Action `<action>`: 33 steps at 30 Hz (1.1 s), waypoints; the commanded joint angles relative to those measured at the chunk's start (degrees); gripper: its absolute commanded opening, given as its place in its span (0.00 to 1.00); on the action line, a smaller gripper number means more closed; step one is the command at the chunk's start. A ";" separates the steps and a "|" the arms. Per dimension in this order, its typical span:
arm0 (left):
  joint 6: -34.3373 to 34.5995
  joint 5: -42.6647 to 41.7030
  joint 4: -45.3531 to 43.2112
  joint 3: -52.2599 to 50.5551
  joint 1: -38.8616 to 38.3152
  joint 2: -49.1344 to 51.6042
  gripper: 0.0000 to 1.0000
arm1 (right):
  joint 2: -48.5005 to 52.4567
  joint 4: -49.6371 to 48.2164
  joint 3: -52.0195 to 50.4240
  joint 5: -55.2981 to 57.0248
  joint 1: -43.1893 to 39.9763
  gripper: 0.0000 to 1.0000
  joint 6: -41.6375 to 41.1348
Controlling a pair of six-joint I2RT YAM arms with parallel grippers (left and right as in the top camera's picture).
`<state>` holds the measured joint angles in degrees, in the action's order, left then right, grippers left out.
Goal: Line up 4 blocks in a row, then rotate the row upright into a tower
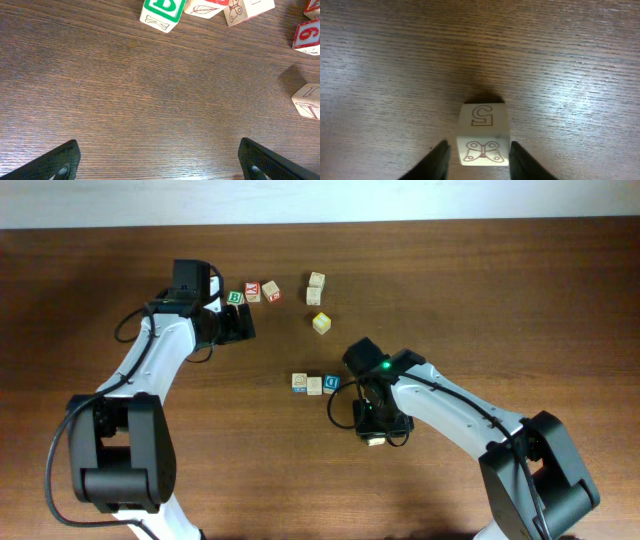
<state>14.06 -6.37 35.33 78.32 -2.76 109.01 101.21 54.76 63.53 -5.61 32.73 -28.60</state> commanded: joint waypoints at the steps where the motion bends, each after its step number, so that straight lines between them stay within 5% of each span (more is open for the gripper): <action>1: -0.46 0.22 -0.09 0.68 0.26 -0.37 0.99 | -0.33 -0.17 -0.37 1.16 0.31 0.34 -0.66; 9: -0.46 0.22 -0.09 0.68 0.26 -0.37 0.99 | 0.44 -0.37 -0.37 1.55 0.31 0.39 -0.20; 18: -0.46 0.22 -0.09 0.68 0.26 -0.37 0.99 | 0.48 -1.29 -2.25 1.57 0.31 0.38 -0.20; 20: -0.46 0.22 -0.09 0.68 0.26 -0.37 0.99 | 0.46 -1.73 -2.19 1.57 0.31 0.31 -0.20; 26: -0.46 0.22 -0.09 0.68 0.26 -0.37 0.99 | 0.46 -2.64 8.13 1.57 0.09 0.29 -0.22; 29: -0.46 0.22 -0.09 0.68 0.26 -0.37 0.99 | 0.63 -11.52 11.67 3.28 -1.36 0.26 -3.13; 33: -0.46 0.22 -0.09 0.68 0.20 -0.37 0.99 | 8.22 -10.58 17.77 2.51 -2.75 0.27 -3.61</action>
<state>14.06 -6.37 35.33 78.32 -2.76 109.01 105.45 43.03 78.56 -3.44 30.02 -31.31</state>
